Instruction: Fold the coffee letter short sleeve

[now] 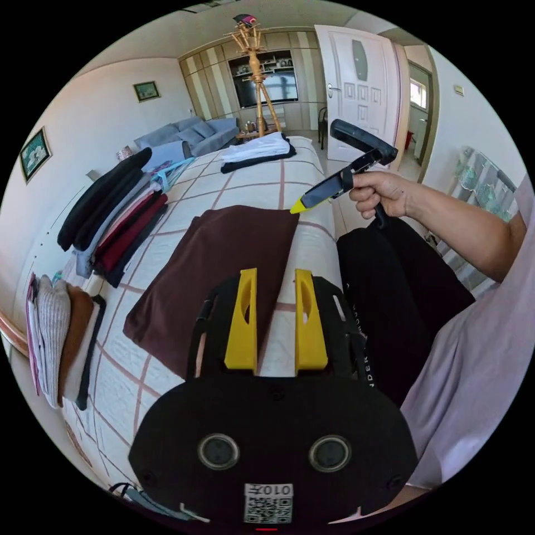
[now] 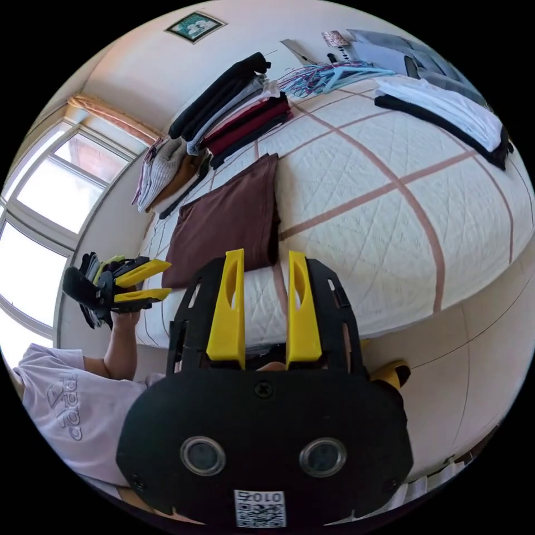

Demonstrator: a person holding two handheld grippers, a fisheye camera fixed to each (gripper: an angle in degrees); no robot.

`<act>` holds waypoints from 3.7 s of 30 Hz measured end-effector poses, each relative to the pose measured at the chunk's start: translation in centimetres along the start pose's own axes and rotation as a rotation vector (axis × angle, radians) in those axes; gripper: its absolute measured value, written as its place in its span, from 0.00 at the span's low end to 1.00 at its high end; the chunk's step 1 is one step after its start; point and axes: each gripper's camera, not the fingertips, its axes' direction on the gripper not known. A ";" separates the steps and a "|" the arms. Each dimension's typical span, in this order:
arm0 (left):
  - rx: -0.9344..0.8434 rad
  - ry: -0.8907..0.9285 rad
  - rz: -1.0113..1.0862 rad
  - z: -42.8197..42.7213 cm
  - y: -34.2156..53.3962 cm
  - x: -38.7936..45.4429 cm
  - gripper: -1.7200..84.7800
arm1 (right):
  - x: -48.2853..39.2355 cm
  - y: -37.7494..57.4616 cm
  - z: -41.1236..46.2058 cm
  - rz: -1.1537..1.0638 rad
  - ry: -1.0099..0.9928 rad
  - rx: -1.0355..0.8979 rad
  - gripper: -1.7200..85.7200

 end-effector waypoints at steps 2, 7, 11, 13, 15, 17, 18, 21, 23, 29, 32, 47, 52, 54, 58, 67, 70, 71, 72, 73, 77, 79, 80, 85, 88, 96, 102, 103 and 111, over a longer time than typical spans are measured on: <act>-0.006 -0.038 0.048 2.6 -2.0 2.7 0.13 | 0.6 -0.1 -0.2 0.010 -0.009 -0.004 0.13; -0.086 -0.176 0.139 7.7 -4.7 7.2 0.12 | 2.2 -1.2 -3.2 0.046 -0.078 -0.003 0.08; -0.104 -0.316 0.158 9.6 -5.5 9.3 0.09 | 2.1 -2.5 -8.0 -0.009 -0.151 -0.007 0.08; -0.072 -0.394 0.134 9.4 -5.5 9.4 0.07 | 2.3 -2.9 -9.4 -0.025 -0.159 -0.031 0.08; -0.056 -0.409 0.111 9.0 -5.5 9.0 0.05 | 3.7 -3.2 -11.2 -0.022 -0.185 -0.030 0.12; -0.027 -0.361 0.058 8.0 -5.2 7.4 0.04 | 5.8 -3.3 -12.5 0.026 -0.239 -0.029 0.19; -0.019 -0.350 0.044 7.6 -5.1 6.9 0.04 | 7.4 -3.4 -12.8 0.062 -0.298 -0.048 0.22; -0.002 -0.330 0.008 6.4 -5.0 5.1 0.04 | 10.0 -3.8 -12.9 0.107 -0.470 -0.075 0.23; -0.011 -0.335 0.013 6.0 -5.4 4.2 0.04 | 10.8 -4.3 -12.7 0.131 -0.563 -0.066 0.22; -0.017 -0.357 0.024 4.4 -6.0 1.6 0.05 | 11.5 -7.3 -11.4 0.227 -0.502 -0.101 0.18; -0.016 -0.323 0.013 2.6 -6.1 -1.1 0.07 | 12.0 -7.9 -11.7 0.247 -0.497 -0.077 0.09; 0.316 0.612 -1.154 -14.3 19.7 -29.1 0.19 | 9.1 -7.2 -19.1 0.163 -0.644 0.002 0.08; 0.377 0.643 -1.292 -16.5 20.1 -35.5 0.20 | 7.1 -7.7 -21.4 0.139 -0.632 -0.003 0.08; 0.410 0.727 -1.338 -16.1 20.1 -37.1 0.20 | 6.5 -7.3 -22.0 0.137 -0.643 0.003 0.08; 0.484 0.846 -1.415 -16.3 19.2 -39.5 0.20 | 5.8 -6.7 -22.6 0.143 -0.638 0.005 0.08; 0.570 0.829 -1.461 -18.9 17.8 -44.9 0.18 | 5.2 -4.7 -25.2 0.129 -0.578 0.004 0.08; 0.571 0.852 -1.490 -19.2 17.3 -46.3 0.17 | 6.4 -2.6 -25.9 0.156 -0.564 0.007 0.08; 0.569 0.853 -1.492 -19.4 16.8 -46.6 0.17 | 7.1 -1.6 -26.1 0.170 -0.575 0.015 0.08; 0.563 0.852 -1.490 -19.5 16.4 -46.7 0.17 | 7.8 -0.6 -26.4 0.188 -0.586 0.025 0.08; 0.554 0.856 -1.487 -19.6 15.5 -46.8 0.17 | 8.2 -0.1 -26.5 0.198 -0.588 0.031 0.08; 0.512 0.855 -1.467 -19.3 12.3 -47.0 0.17 | 11.0 2.9 -27.5 0.267 -0.614 0.076 0.08; 0.483 0.834 -1.457 -19.2 11.1 -47.2 0.16 | 11.9 3.8 -27.7 0.288 -0.622 0.081 0.08; 0.460 0.811 -1.446 -19.2 10.4 -47.5 0.16 | 12.2 4.3 -27.8 0.293 -0.618 0.077 0.08; 0.392 0.772 -1.446 -19.4 8.4 -48.2 0.15 | 13.1 5.8 -27.8 0.302 -0.619 0.068 0.08; 0.394 0.792 -1.493 -19.1 8.0 -48.1 0.13 | 13.4 6.7 -27.6 0.308 -0.626 0.067 0.08; 0.402 0.808 -1.521 -18.0 7.7 -47.0 0.10 | 14.0 9.0 -27.8 0.317 -0.634 0.067 0.08; 0.410 0.764 -1.467 -17.9 7.6 -44.8 0.06 | 13.5 10.3 -27.9 0.316 -0.612 0.066 0.08; 0.430 0.761 -1.448 -18.2 7.6 -44.4 0.06 | 13.5 10.5 -27.9 0.317 -0.616 0.069 0.08; 0.580 0.762 -1.108 -24.4 1.4 -45.5 0.03 | 9.9 10.9 -32.3 0.206 -0.689 0.185 0.08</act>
